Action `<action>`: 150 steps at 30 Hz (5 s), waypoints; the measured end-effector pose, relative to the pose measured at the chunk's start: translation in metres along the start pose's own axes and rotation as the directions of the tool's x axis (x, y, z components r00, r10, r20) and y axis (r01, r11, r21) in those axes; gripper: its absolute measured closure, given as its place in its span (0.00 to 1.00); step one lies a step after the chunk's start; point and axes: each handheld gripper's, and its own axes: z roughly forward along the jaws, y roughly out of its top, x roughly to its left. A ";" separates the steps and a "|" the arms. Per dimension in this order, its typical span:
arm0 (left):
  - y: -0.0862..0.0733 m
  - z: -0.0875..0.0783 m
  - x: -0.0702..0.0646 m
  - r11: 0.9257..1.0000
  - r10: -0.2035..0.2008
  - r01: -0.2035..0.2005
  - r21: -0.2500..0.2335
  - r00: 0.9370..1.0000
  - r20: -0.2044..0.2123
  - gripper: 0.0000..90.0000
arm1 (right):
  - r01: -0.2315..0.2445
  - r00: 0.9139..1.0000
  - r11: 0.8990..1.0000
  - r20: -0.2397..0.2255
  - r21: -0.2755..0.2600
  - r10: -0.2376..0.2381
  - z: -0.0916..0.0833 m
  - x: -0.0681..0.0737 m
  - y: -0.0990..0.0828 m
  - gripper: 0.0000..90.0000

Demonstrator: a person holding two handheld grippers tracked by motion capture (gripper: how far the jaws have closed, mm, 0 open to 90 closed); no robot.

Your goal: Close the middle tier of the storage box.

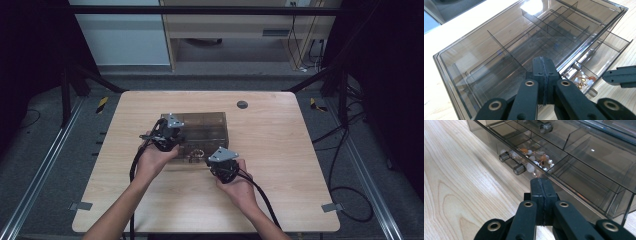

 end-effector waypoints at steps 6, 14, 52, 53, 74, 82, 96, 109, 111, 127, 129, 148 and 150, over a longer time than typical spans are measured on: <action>0.000 0.000 0.000 1.000 -0.001 0.001 -0.001 1.000 0.000 1.00 | 0.001 1.000 1.000 0.004 0.003 -0.001 0.001 -0.003 0.001 1.00; 0.000 0.000 0.000 1.000 -0.001 0.001 -0.002 1.000 0.000 1.00 | -0.005 1.000 1.000 0.008 0.003 0.005 0.002 -0.006 0.001 1.00; -0.001 -0.001 0.000 1.000 -0.004 0.004 -0.004 1.000 0.006 1.00 | -0.018 0.999 1.000 0.031 0.012 0.017 0.015 -0.016 0.009 1.00; 0.000 -0.001 0.000 1.000 0.006 -0.006 0.000 1.000 0.005 1.00 | -0.019 0.999 1.000 0.033 0.013 0.019 0.015 -0.016 0.009 1.00; -0.001 -0.001 -0.002 1.000 0.004 -0.004 -0.006 1.000 0.007 1.00 | -0.023 0.999 1.000 0.042 0.015 0.023 0.019 -0.021 0.012 1.00; -0.001 -0.001 -0.002 1.000 0.003 -0.003 -0.007 1.000 0.007 1.00 | -0.029 0.999 0.999 0.039 0.015 0.028 0.020 -0.020 0.012 1.00; -0.001 -0.001 -0.002 1.000 0.000 0.000 -0.011 1.000 0.006 1.00 | -0.026 0.999 0.999 0.037 0.020 0.025 0.020 -0.021 0.012 1.00; -0.001 -0.005 -0.006 0.999 0.002 -0.001 -0.047 1.000 0.014 0.97 | -0.023 1.000 1.000 0.008 0.006 0.023 0.013 -0.017 0.012 0.95; -0.001 -0.006 -0.007 0.999 0.007 -0.007 -0.053 1.000 0.013 0.96 | -0.025 1.000 1.000 0.003 0.004 0.025 0.012 -0.016 0.012 0.94; -0.006 -0.017 -0.013 0.990 0.030 -0.031 -0.136 0.999 -0.015 0.76 | -0.019 0.999 1.000 -0.039 -0.010 0.019 0.002 -0.011 0.012 0.79; -0.007 -0.019 -0.014 0.988 0.024 -0.026 -0.152 1.000 -0.017 0.70 | -0.013 0.999 1.000 -0.044 -0.013 0.013 0.000 -0.010 0.012 0.74; -0.028 -0.043 -0.015 0.975 -0.018 0.009 -0.220 0.999 -0.040 0.28 | 0.005 0.996 1.000 -0.088 -0.005 -0.005 -0.018 -0.006 0.013 0.35; -0.031 -0.046 -0.014 0.975 -0.014 0.003 -0.221 0.999 -0.047 0.24 | -0.002 0.996 1.000 -0.089 -0.005 0.002 -0.020 -0.006 0.013 0.30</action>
